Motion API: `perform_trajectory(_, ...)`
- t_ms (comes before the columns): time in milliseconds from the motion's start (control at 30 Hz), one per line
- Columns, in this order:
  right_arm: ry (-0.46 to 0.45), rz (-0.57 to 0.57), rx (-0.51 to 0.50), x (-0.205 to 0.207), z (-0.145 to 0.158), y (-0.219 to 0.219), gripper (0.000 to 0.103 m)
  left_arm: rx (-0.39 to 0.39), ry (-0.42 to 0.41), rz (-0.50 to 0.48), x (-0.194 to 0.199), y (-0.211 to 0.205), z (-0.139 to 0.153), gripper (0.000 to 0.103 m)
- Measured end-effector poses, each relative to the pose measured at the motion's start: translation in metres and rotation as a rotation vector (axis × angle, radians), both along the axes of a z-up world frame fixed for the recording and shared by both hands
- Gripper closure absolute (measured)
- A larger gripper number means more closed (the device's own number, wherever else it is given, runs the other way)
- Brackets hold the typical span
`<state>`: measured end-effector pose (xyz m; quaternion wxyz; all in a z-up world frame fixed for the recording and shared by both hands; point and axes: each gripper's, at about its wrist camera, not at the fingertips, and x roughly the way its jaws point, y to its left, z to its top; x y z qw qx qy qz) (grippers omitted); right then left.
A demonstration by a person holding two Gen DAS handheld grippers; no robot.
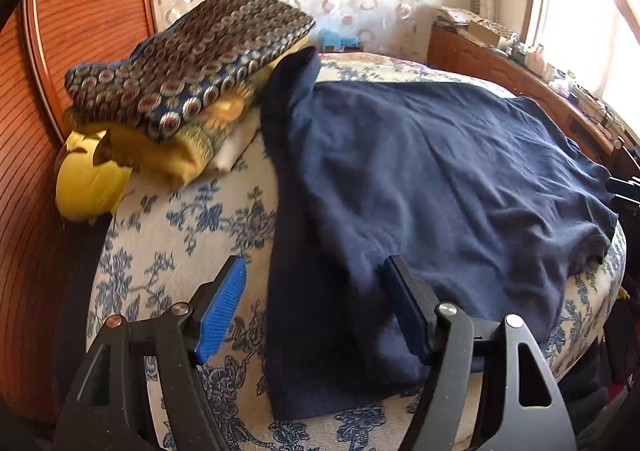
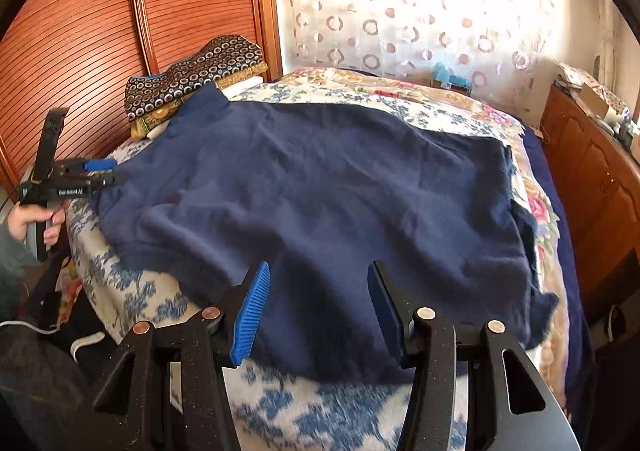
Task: Fold small clothes
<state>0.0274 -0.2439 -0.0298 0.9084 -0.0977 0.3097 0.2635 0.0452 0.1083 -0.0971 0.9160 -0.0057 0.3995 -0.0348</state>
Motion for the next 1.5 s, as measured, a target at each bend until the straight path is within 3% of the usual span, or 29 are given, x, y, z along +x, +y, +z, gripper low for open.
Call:
perform_trajectory(467,-0.009,0.031,0.020,0.036,-0.024,0.036,0.050,-0.008,0.010,-0.018,0.001,-0.004,-0.008,0.032)
perform_trajectory(633,-0.004,0.032,0.020,0.038,-0.028,0.040,0.050,-0.011,0.001,-0.022,-0.001,-0.005,-0.008,0.037)
perform_trajectory(733,0.003,0.024,0.029,0.038,-0.030,0.039,0.050,-0.017,-0.006,-0.031,-0.003,-0.005,-0.007,0.054)
perform_trajectory(800,0.005,0.015,0.035,0.036,-0.031,0.036,0.050,-0.042,0.000,-0.053,-0.003,-0.006,-0.006,0.074)
perform_trajectory(900,0.012,0.001,0.052,0.034,-0.033,0.029,0.050,-0.040,0.009,-0.086,-0.002,-0.012,-0.004,0.092)
perform_trajectory(1000,0.016,-0.021,0.078,0.032,-0.034,0.017,0.050,-0.018,-0.006,-0.119,0.000,-0.024,0.008,0.096)
perform_trajectory(1200,0.013,-0.095,0.126,0.021,-0.033,-0.020,0.050,-0.045,-0.090,-0.257,0.016,-0.069,0.062,0.096)
perform_trajectory(1500,-0.031,-0.209,0.162,-0.004,-0.020,-0.083,0.050,-0.052,-0.134,-0.540,0.070,-0.203,0.118,0.096)
